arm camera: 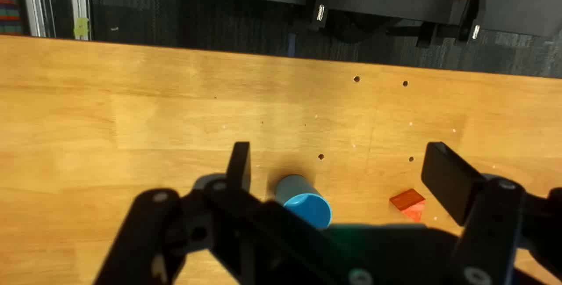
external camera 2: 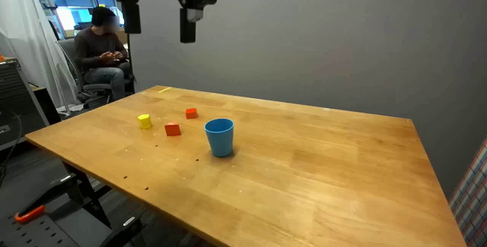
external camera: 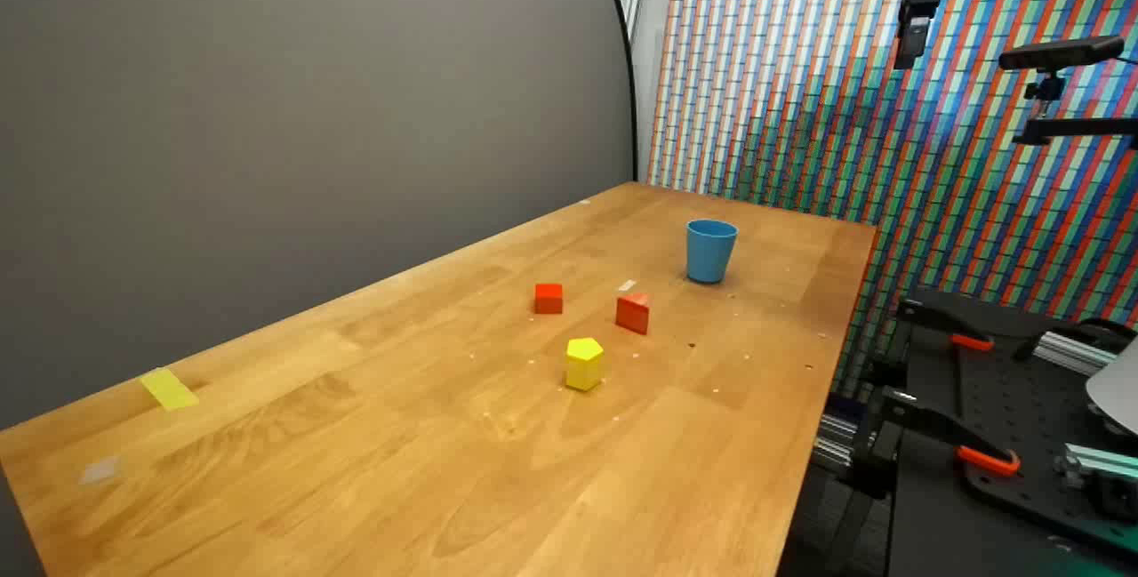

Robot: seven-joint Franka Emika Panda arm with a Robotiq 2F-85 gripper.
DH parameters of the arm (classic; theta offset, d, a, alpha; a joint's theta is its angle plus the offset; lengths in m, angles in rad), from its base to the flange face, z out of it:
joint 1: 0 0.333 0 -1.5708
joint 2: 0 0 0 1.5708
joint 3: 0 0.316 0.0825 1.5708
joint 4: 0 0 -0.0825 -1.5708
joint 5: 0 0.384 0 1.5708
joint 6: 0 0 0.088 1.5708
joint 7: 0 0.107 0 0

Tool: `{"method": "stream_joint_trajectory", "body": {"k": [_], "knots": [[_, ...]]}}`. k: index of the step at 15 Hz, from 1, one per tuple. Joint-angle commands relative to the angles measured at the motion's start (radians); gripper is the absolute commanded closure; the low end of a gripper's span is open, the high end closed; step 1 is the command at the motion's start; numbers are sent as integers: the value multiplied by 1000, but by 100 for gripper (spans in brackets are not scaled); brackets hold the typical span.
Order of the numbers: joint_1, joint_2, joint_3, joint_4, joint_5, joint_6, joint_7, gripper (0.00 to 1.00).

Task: Place the yellow block inside the blue cup

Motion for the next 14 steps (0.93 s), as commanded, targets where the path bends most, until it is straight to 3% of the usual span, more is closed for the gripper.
{"method": "stream_joint_trajectory", "body": {"k": [1,5,10,14], "knots": [[-18,4,16,3,9,0,-8,0],[-1,23,31,22,12,5,-8,0],[129,215,175,115,98,104,52,0],[199,443,277,231,168,186,69,0]]}}
